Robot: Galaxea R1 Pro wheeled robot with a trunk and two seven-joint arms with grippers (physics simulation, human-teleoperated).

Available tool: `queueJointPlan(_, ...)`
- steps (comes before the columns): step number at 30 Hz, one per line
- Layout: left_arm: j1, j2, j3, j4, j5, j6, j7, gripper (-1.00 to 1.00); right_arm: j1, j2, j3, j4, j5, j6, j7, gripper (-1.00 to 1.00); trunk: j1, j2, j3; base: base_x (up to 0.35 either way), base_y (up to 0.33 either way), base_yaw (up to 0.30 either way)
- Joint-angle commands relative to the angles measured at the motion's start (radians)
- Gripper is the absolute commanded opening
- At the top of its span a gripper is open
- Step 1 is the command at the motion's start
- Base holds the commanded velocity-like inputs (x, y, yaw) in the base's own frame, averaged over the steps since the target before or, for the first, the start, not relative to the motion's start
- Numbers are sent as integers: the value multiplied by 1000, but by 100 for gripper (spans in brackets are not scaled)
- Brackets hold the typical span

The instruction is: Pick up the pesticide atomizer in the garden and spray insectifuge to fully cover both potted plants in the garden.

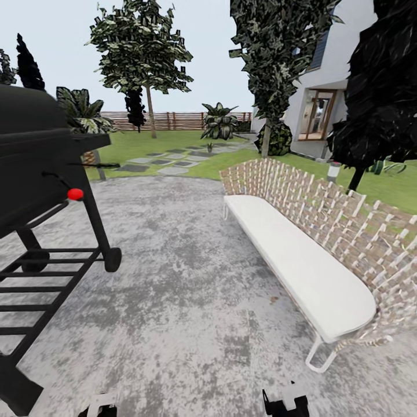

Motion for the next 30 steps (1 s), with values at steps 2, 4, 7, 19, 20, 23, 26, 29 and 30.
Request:
queueJointPlan(2,-1,0,-2,1,9,-3,-5,-100,-1,0,8,1,5,0,-10,100,0,0,-1,337,0,0)
queueJointPlan(4,-1,0,-2,1,9,-3,-5,-100,-1,0,8,1,5,-1,-10,100,0,0,-1,337,0,0)
queueJointPlan(7,-1,0,-2,1,9,-3,-5,-100,-1,-1,8,3,6,1,-10,100,0,0,-1,337,0,0)
queueJointPlan(19,-1,0,-2,1,9,-3,-5,-100,19,-1,8,26,7,2,-10,100,0,0,-1,337,0,0)
queueJointPlan(20,-1,0,-2,1,9,-3,-5,-100,22,-1,8,26,7,2,-10,100,0,0,-1,337,0,0)
queueJointPlan(23,-1,0,-2,1,9,-3,-5,-100,33,-1,8,26,7,2,-10,100,0,0,-1,337,0,0)
queueJointPlan(26,-1,0,-2,1,9,-3,-5,-100,40,-1,8,26,7,2,-10,100,0,0,-1,337,29,0)
queueJointPlan(29,-1,0,-2,1,9,-3,-5,-100,42,-1,8,26,7,2,-10,100,0,0,-1,337,91,0)
queueJointPlan(30,-1,0,-2,1,9,-3,-5,-100,42,-1,8,26,7,2,-10,100,0,0,-1,337,117,0)
